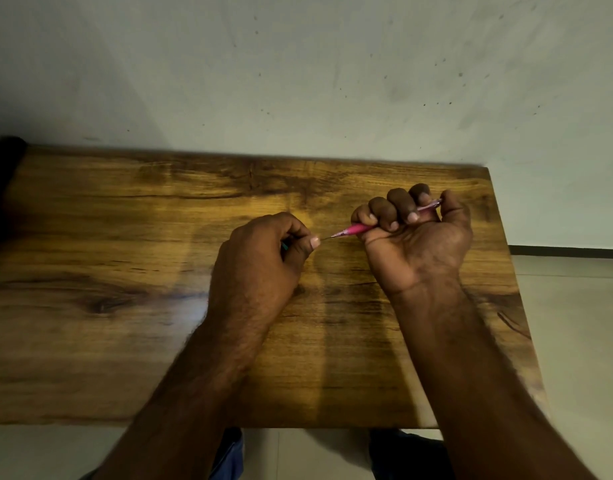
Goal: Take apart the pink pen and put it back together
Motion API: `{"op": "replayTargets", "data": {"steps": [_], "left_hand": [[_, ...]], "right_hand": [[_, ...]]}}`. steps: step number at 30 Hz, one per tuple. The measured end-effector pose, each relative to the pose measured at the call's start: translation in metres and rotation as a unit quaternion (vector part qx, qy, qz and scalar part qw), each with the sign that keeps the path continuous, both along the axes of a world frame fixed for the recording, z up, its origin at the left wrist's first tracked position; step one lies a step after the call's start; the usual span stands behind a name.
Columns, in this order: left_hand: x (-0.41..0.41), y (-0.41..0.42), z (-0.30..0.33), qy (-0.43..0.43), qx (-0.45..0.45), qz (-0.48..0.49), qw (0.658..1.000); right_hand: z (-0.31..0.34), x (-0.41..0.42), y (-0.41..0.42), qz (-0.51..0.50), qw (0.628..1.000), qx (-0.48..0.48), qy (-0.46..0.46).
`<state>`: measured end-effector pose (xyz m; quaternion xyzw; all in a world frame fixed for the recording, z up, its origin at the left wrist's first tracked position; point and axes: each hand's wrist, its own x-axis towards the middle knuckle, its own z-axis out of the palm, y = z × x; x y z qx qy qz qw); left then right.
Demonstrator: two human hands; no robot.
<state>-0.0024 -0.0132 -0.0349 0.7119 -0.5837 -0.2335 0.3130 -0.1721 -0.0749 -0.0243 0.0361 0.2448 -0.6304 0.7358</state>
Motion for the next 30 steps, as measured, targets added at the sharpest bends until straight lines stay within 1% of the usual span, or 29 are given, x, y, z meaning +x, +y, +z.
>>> {"op": "replayTargets", "data": {"steps": [18, 22, 25, 30], "left_hand": [[-0.0018, 0.0010, 0.0001, 0.035, 0.011, 0.001, 0.999], [-0.0015, 0.0009, -0.0001, 0.034, 0.013, 0.002, 0.999], [-0.0011, 0.0009, 0.0007, 0.016, 0.007, 0.002, 1.000], [-0.0007, 0.0000, 0.0007, 0.011, 0.012, 0.008, 1.000]], "right_hand": [[0.0020, 0.0043, 0.0014, 0.010, 1.000, 0.001, 0.005], [0.0011, 0.0045, 0.0011, 0.014, 1.000, -0.002, 0.006], [0.0005, 0.0045, 0.0014, 0.016, 1.000, -0.004, 0.004], [0.0002, 0.0040, 0.0021, 0.002, 1.000, -0.010, -0.010]]}}
